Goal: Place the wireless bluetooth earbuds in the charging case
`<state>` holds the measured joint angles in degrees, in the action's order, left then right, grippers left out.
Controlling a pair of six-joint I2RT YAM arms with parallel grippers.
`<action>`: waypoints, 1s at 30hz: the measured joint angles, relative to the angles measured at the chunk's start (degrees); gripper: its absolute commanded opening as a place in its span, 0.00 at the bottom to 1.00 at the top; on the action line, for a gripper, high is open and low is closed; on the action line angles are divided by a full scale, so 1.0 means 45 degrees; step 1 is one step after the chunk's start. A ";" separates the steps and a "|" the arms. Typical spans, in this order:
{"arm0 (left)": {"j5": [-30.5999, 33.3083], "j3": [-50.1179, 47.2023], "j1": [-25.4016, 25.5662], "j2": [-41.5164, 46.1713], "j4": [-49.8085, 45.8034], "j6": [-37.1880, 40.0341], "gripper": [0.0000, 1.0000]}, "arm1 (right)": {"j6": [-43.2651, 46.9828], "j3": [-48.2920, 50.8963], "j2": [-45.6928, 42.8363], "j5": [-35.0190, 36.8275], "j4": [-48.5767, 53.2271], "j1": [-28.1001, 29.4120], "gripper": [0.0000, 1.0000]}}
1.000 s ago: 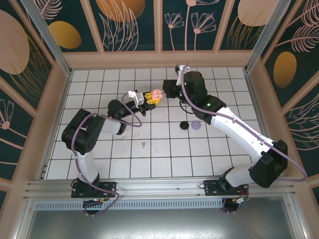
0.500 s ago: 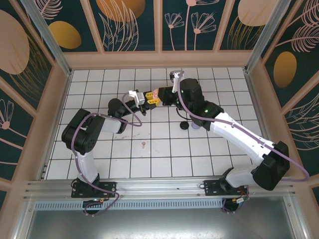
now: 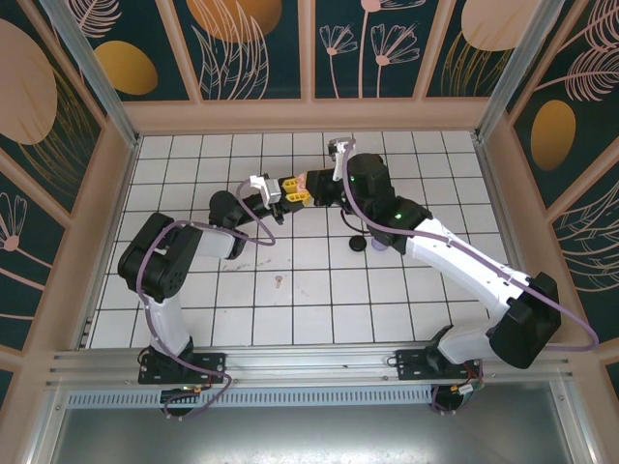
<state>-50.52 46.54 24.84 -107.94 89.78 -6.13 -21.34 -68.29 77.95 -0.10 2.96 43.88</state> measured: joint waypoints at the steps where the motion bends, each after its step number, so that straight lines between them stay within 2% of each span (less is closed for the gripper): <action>1: -0.0005 0.0000 0.0000 0.0005 0.0000 0.0000 0.00 | 0.0005 0.0039 0.0000 0.0000 -0.0019 0.0000 0.15; 30: 0.0039 0.0000 0.0005 0.0165 -0.0253 -0.0010 0.00 | -0.0005 0.0155 0.0403 -0.0005 -0.0039 -0.0015 0.14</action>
<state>-50.35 46.54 24.86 -107.20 88.64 -6.17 -21.37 -67.59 79.77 -0.12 2.79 43.81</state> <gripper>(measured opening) 0.218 0.140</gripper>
